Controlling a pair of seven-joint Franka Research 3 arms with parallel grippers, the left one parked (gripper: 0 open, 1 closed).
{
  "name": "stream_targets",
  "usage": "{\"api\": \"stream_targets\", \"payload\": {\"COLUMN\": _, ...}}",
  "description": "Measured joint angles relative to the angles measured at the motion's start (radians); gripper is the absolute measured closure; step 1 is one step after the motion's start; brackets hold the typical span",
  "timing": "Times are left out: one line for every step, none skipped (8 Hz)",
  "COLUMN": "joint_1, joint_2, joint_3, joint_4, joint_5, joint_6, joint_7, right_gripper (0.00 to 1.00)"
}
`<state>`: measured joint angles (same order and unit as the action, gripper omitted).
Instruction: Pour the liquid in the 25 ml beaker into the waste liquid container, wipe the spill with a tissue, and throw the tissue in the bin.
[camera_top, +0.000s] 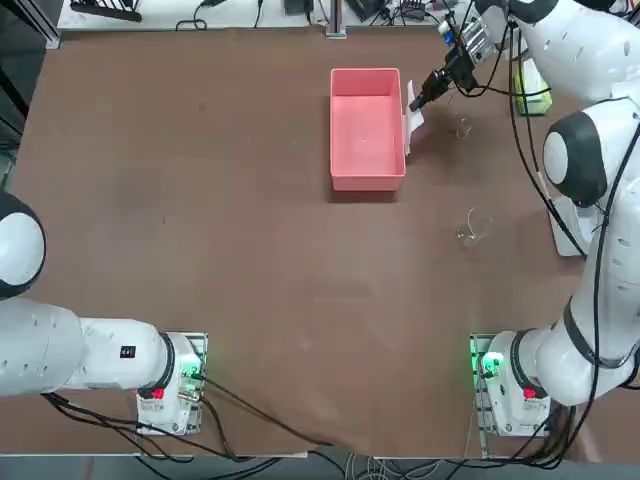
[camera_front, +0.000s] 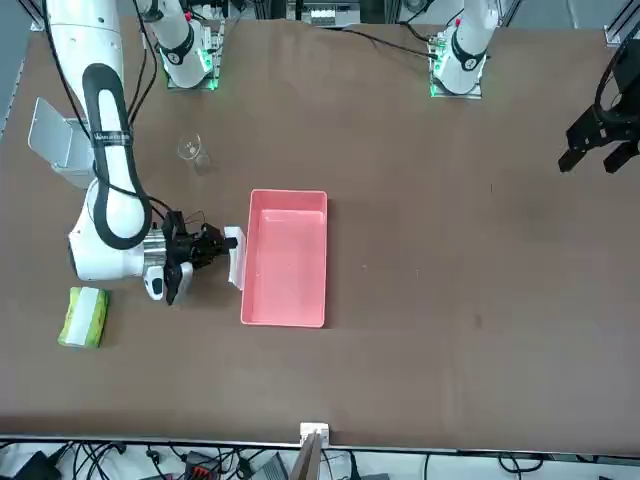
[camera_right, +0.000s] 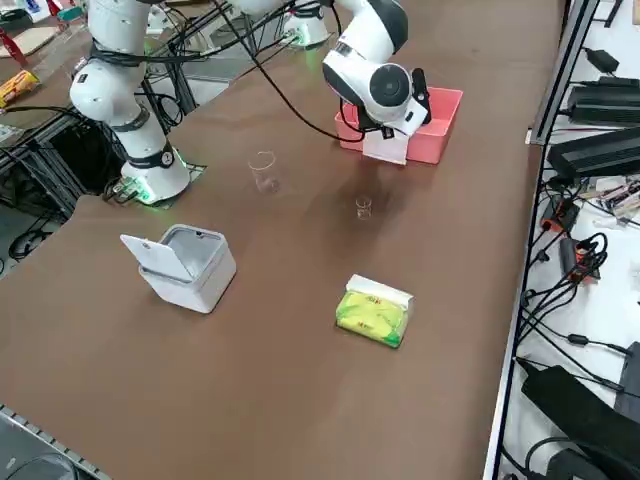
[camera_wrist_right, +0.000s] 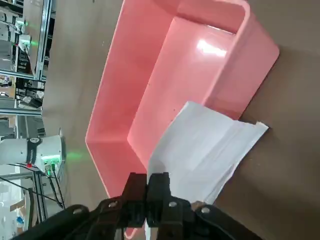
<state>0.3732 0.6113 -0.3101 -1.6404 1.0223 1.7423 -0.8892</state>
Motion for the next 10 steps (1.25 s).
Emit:
{"api": "stream_targets", "payload": {"joint_1": 0.003, "joint_2": 0.004, "joint_3": 0.001, "joint_4": 0.0, "joint_5": 0.001, "joint_6": 0.0, "joint_7": -0.006, "right_gripper": 0.97}}
{"api": "stream_targets", "payload": {"joint_1": 0.005, "joint_2": 0.004, "joint_3": 0.001, "joint_4": 0.0, "joint_5": 0.001, "joint_6": 0.0, "joint_7": -0.007, "right_gripper": 0.97}}
{"api": "stream_targets", "payload": {"joint_1": 0.006, "joint_2": 0.005, "joint_3": 0.001, "joint_4": 0.0, "joint_5": 0.001, "joint_6": 0.0, "joint_7": -0.01, "right_gripper": 0.97}}
{"api": "stream_targets", "payload": {"joint_1": 0.006, "joint_2": 0.006, "joint_3": 0.001, "joint_4": 0.0, "joint_5": 0.001, "joint_6": 0.0, "joint_7": -0.016, "right_gripper": 0.97}}
{"api": "stream_targets", "payload": {"joint_1": 0.006, "joint_2": 0.01, "joint_3": 0.0, "joint_4": 0.0, "joint_5": 0.001, "joint_6": 0.001, "joint_7": -0.02, "right_gripper": 0.97}}
{"api": "stream_targets", "payload": {"joint_1": 0.006, "joint_2": 0.016, "joint_3": 0.0, "joint_4": -0.001, "joint_5": 0.001, "joint_6": 0.002, "joint_7": -0.026, "right_gripper": 0.97}}
{"api": "stream_targets", "payload": {"joint_1": 0.006, "joint_2": 0.025, "joint_3": 0.0, "joint_4": -0.001, "joint_5": 0.001, "joint_6": 0.003, "joint_7": -0.036, "right_gripper": 0.97}}
{"api": "stream_targets", "payload": {"joint_1": 0.006, "joint_2": 0.035, "joint_3": -0.001, "joint_4": -0.001, "joint_5": 0.001, "joint_6": 0.004, "joint_7": -0.047, "right_gripper": 0.97}}
{"api": "stream_targets", "payload": {"joint_1": 0.006, "joint_2": 0.042, "joint_3": -0.001, "joint_4": -0.001, "joint_5": 0.001, "joint_6": 0.005, "joint_7": -0.052, "right_gripper": 0.97}}
{"api": "stream_targets", "payload": {"joint_1": 0.006, "joint_2": 0.048, "joint_3": -0.001, "joint_4": -0.001, "joint_5": 0.001, "joint_6": 0.007, "joint_7": -0.054, "right_gripper": 0.97}}
